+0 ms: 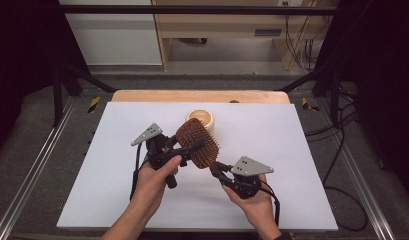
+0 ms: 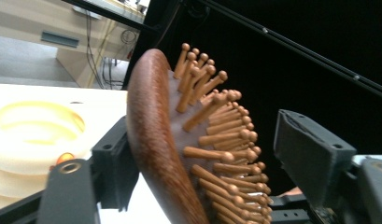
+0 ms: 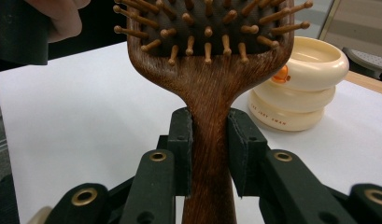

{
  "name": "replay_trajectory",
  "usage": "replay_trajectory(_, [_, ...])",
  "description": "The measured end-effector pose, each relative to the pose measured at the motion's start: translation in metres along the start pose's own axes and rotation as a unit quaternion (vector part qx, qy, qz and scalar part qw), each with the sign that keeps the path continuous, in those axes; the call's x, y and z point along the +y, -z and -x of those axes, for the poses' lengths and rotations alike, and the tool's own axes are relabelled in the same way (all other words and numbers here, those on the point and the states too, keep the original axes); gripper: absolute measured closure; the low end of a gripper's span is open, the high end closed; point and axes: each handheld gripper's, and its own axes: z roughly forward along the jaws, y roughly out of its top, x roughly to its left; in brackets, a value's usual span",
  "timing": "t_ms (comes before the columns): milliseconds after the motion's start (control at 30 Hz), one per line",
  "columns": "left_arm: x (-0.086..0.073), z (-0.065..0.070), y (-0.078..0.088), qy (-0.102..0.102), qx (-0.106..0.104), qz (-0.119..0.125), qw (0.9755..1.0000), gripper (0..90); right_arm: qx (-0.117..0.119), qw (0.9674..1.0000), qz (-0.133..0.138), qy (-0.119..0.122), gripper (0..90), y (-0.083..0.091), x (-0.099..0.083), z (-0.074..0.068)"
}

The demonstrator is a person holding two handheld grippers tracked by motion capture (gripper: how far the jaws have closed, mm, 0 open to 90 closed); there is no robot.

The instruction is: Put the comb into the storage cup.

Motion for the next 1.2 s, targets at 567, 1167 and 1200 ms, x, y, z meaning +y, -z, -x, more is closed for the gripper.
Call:
replay_trajectory(567, [0.004,-0.001,0.005,0.033,0.025,0.018,0.999,48.8,0.007,1.0,-0.006,-0.004,72.9,-0.006,-0.004,-0.004])
replay_trajectory(1167, [0.009,0.012,-0.007,0.012,0.036,0.024,0.999,52.3,0.004,0.9994,-0.007,-0.034,54.2,-0.008,-0.008,0.001])
replay_trajectory(1200, [0.011,0.012,-0.008,0.013,0.036,0.024,0.999,52.3,0.002,0.9993,-0.007,-0.036,51.5,-0.008,-0.009,0.002])
